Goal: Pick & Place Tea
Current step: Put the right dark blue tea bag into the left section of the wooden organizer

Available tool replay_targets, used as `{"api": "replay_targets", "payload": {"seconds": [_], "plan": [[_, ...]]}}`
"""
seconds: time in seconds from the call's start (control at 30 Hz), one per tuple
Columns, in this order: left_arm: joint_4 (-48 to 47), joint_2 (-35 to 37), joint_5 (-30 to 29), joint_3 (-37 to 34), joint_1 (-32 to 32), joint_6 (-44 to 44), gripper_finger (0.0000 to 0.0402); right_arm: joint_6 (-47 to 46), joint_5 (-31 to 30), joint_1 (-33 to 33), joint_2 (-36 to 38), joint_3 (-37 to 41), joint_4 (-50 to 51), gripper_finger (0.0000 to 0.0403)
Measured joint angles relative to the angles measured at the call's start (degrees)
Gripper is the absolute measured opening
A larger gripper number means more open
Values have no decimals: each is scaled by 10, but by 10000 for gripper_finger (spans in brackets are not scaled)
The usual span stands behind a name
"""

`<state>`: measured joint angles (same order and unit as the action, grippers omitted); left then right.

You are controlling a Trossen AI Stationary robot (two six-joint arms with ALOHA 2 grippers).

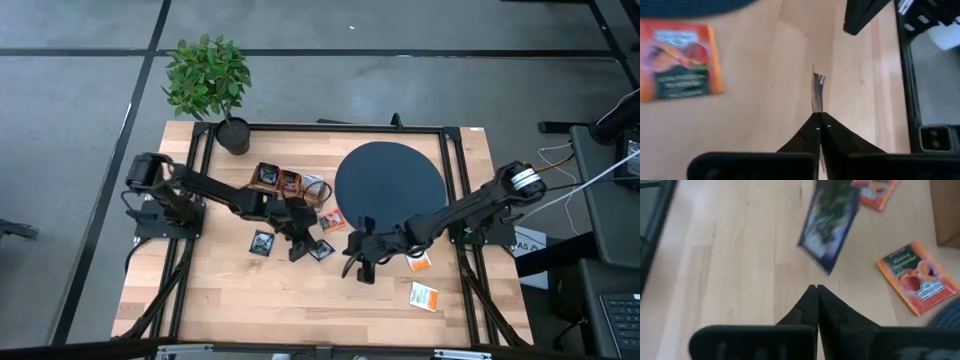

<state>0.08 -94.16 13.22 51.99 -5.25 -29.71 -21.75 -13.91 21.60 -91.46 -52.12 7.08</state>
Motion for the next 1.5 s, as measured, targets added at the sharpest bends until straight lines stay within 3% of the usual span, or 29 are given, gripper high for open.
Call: {"api": "replay_targets", "payload": {"seconds": [0.13, 0.47, 0.57, 0.67, 0.9, 1.1, 1.5], "plan": [[-92, 66, -10, 0, 14, 51, 3, 16, -1, 0, 25, 29, -38, 2], [-310, 243, -83, 0, 69, 198, 2, 26, -1, 0, 64, 216, -393, 2], [-345, 281, -119, 0, 90, 245, 3, 19, -1, 0, 64, 246, -438, 5], [-385, 300, -120, 4, 114, 292, 2, 5, -1, 0, 64, 261, -450, 5], [-518, 282, -147, 67, 180, 415, 2, -2, -28, 0, 64, 263, -451, 7], [-528, 260, -157, 84, 238, 565, 2, -4, -35, 0, 64, 263, -450, 6], [-548, 172, -151, 84, 308, 712, 2, 12, -36, 0, 64, 263, -445, 11]]}}
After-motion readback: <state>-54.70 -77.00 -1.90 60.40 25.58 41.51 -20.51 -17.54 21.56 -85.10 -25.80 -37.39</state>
